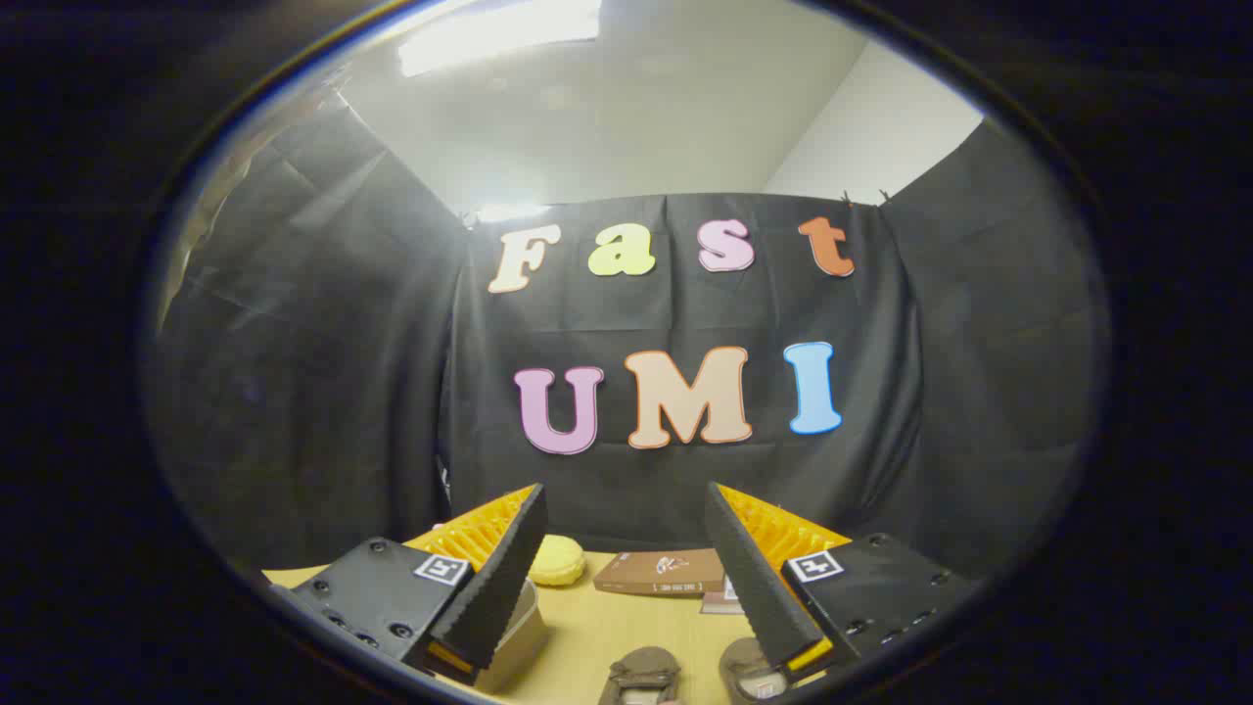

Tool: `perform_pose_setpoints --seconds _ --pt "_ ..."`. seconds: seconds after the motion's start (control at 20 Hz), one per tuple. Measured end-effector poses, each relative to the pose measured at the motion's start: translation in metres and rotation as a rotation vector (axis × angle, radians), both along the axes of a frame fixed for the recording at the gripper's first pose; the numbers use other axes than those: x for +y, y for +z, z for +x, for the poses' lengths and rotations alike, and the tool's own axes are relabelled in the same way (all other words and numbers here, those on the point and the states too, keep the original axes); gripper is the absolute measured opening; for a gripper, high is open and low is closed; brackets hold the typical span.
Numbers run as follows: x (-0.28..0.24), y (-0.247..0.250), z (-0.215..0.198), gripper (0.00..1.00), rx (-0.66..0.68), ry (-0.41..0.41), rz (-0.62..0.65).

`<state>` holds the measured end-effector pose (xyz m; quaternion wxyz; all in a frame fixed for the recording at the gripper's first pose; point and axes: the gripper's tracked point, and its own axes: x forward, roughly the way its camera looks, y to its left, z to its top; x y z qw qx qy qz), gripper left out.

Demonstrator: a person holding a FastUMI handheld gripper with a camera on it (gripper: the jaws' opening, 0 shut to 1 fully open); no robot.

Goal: Open the storage box then place both shoes into the box .Put the left shoe in first, then the right shoe, with the right side of both shoes facing outward in a uniform manner.

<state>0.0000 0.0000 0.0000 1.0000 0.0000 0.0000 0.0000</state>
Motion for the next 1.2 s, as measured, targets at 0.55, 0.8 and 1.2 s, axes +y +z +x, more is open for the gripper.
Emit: perform_pose_setpoints --seconds 0.55,0.8,1.2 --pt "-0.002 0.017 -0.001 1.00 -0.039 0.025 -0.040" --pt "0.000 0.026 0.003 1.00 -0.062 0.054 -0.043" --pt "-0.004 0.001 0.006 1.00 -0.002 0.091 -0.026"
